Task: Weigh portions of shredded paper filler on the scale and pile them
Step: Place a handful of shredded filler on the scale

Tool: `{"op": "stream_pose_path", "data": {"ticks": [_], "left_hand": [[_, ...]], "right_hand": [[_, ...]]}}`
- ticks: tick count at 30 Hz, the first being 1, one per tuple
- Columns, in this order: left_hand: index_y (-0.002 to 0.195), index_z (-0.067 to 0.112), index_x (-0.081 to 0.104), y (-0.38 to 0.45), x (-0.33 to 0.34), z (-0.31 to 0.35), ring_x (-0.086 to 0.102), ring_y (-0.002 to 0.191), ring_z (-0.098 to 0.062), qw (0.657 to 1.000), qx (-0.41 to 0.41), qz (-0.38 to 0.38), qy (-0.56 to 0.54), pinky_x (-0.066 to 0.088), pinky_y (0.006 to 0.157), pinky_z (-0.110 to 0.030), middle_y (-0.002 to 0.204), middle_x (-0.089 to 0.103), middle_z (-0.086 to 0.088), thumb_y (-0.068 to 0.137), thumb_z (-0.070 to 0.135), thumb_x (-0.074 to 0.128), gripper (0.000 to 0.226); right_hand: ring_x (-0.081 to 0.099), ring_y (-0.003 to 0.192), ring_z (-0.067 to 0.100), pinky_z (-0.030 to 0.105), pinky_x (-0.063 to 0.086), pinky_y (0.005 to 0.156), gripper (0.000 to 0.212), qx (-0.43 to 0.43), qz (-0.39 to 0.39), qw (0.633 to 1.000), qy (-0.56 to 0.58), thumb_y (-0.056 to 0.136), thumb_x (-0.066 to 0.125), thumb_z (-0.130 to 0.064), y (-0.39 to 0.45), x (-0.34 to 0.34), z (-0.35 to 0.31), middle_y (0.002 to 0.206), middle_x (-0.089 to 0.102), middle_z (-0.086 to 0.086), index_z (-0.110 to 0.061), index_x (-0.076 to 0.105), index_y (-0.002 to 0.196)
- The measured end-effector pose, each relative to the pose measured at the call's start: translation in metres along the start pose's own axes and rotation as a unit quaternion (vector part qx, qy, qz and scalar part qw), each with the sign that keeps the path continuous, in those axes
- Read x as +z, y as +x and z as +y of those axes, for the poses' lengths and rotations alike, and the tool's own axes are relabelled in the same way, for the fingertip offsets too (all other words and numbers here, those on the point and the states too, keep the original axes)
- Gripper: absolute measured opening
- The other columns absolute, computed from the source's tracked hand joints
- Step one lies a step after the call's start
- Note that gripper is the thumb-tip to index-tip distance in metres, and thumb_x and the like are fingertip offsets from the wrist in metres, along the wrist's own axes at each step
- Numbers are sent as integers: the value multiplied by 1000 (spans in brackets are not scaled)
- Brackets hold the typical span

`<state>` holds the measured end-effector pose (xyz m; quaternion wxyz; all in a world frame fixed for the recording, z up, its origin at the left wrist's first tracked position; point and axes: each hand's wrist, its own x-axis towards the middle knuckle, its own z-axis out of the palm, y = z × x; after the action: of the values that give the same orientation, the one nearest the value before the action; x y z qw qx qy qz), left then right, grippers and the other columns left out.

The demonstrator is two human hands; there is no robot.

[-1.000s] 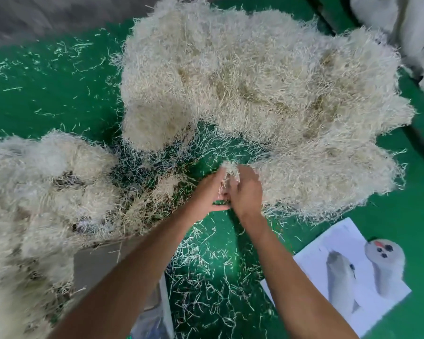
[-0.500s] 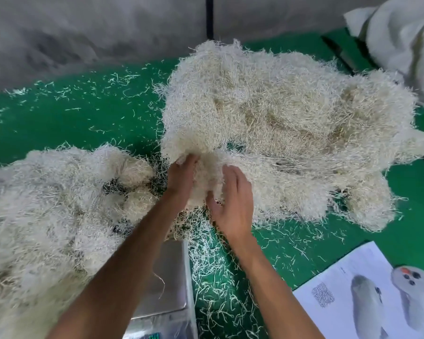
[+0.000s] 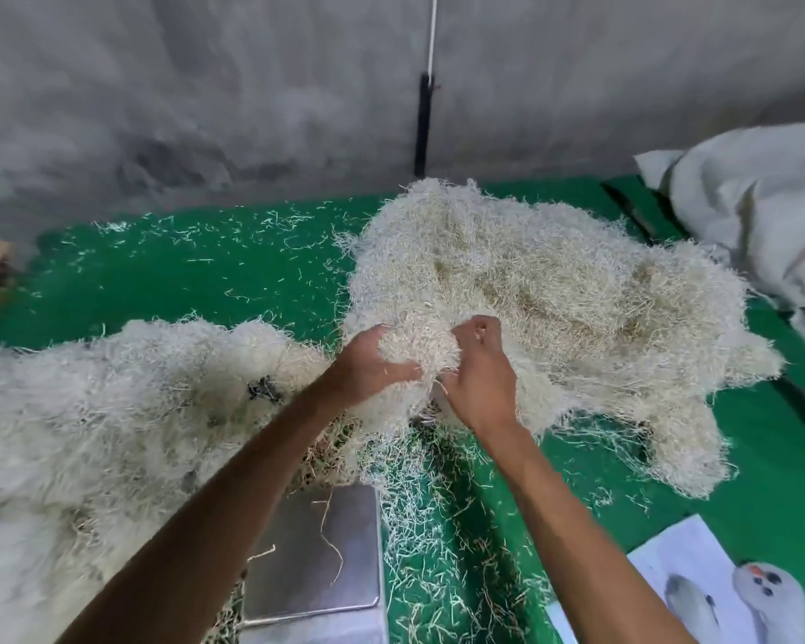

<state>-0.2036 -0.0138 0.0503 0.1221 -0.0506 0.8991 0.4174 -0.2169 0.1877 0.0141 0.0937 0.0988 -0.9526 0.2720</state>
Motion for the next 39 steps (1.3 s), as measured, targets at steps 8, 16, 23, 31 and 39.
{"op": "stream_pose_path", "data": {"ticks": [8, 16, 23, 31, 39], "left_hand": [[152, 23, 34, 6, -32, 54, 59, 121, -15, 982, 78, 132, 108, 51, 100, -33, 155, 39, -3, 81, 5, 71, 82], [146, 18, 41, 14, -61, 68, 45, 131, -19, 951, 148, 200, 184, 43, 107, -33, 140, 46, -2, 83, -2, 65, 71], [144, 35, 37, 22, -39, 113, 58, 54, -1, 979, 163, 122, -29, 46, 46, -16, 154, 37, 1, 83, -3, 69, 79], [110, 53, 62, 28, -44, 169, 45, 39, 0, 954, 179, 145, -190, 33, 36, -19, 64, 67, 9, 77, -1, 72, 64], [154, 20, 32, 31, -11, 154, 63, 68, -3, 971, 72, 116, -196, 55, 60, -21, 111, 68, -6, 84, 12, 76, 83]], "right_hand": [[49, 61, 9, 23, 36, 49, 46, 51, -25, 993, -104, 85, 79, -27, 6, -20, -9, 113, 59, 4, -11, 53, 121], [58, 66, 11, 30, 55, 54, 57, 127, 27, 988, -82, 83, 85, -29, 17, -54, 36, 117, 62, 5, -14, 52, 127], [32, 149, 39, 58, 28, 120, 117, 49, -87, 990, -103, 77, 75, -70, 21, -74, 6, 169, 17, 11, -17, 14, 162], [60, 87, 22, 35, 49, 77, 55, 84, -3, 996, 32, 94, 72, -40, 31, -72, -11, 95, 57, 2, -8, 49, 132], [43, 61, 2, 15, 29, 48, 25, 74, 28, 995, -52, 91, 71, -11, 64, -98, -18, 89, 60, 2, -15, 52, 76]]}}
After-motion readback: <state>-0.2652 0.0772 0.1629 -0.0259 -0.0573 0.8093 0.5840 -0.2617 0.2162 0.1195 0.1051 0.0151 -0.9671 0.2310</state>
